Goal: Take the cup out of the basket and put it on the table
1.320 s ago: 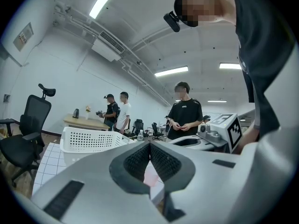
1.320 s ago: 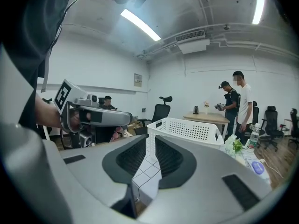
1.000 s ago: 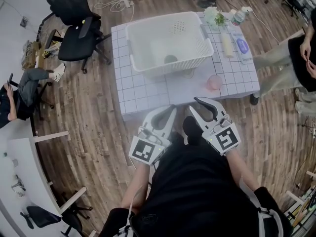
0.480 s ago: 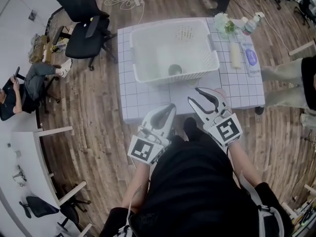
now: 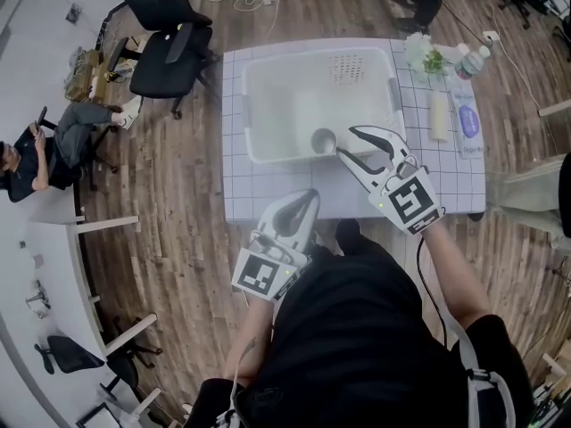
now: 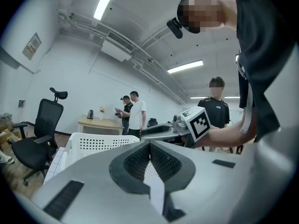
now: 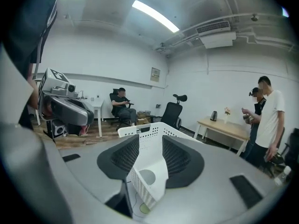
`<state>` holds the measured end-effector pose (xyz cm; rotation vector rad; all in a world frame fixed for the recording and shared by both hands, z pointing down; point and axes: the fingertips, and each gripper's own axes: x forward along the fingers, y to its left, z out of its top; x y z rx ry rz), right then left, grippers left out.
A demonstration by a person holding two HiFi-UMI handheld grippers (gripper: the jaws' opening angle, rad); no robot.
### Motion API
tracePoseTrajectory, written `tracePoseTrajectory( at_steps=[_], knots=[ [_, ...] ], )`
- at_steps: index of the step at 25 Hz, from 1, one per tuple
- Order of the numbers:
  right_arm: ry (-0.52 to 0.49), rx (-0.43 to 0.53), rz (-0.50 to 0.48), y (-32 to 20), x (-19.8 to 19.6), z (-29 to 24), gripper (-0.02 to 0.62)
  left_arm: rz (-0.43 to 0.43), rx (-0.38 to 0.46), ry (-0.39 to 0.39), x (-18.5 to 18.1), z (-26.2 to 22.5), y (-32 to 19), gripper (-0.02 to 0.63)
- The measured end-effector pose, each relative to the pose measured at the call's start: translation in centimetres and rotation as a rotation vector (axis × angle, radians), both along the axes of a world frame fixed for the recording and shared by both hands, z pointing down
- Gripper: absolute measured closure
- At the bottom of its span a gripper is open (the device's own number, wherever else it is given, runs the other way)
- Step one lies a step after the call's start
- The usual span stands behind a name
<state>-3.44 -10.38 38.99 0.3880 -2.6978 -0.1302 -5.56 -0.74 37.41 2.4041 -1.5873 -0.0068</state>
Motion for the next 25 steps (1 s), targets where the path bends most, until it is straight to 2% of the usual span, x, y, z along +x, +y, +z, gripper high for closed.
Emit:
tracePoseTrajectory(
  at_steps=[5, 12, 15, 20, 25],
  knots=[
    [0.03, 0.011, -0.075, -1.7, -1.8, 0.7, 0.418, -0.047, 0.016, 0.015, -0.7, -0.4, -0.8, 0.597],
    [0.111, 0.006, -0.162, -4.3, -4.0, 2.6, 0.412, -0.067, 0.007, 0.003, -0.6, -0.4, -1.0, 0.596],
    [0.169, -0.011, -0.217, -5.4, -5.1, 4.0, 0.413, -0.09, -0.003, 0.0, -1.0, -0.4, -1.0, 0.597],
    [0.323, -0.029, -0.341, -6.0, -6.3, 7.7, 0.4, -0.128, -0.015, -0.002, -1.5, -0.2, -0.9, 0.596],
    [0.395, -0.043, -0.403, -6.1, -7.3, 10.2, 0.4, -0.172, -0.03, 0.0, -2.3, 0.2, -0.5, 0.596]
  ],
)
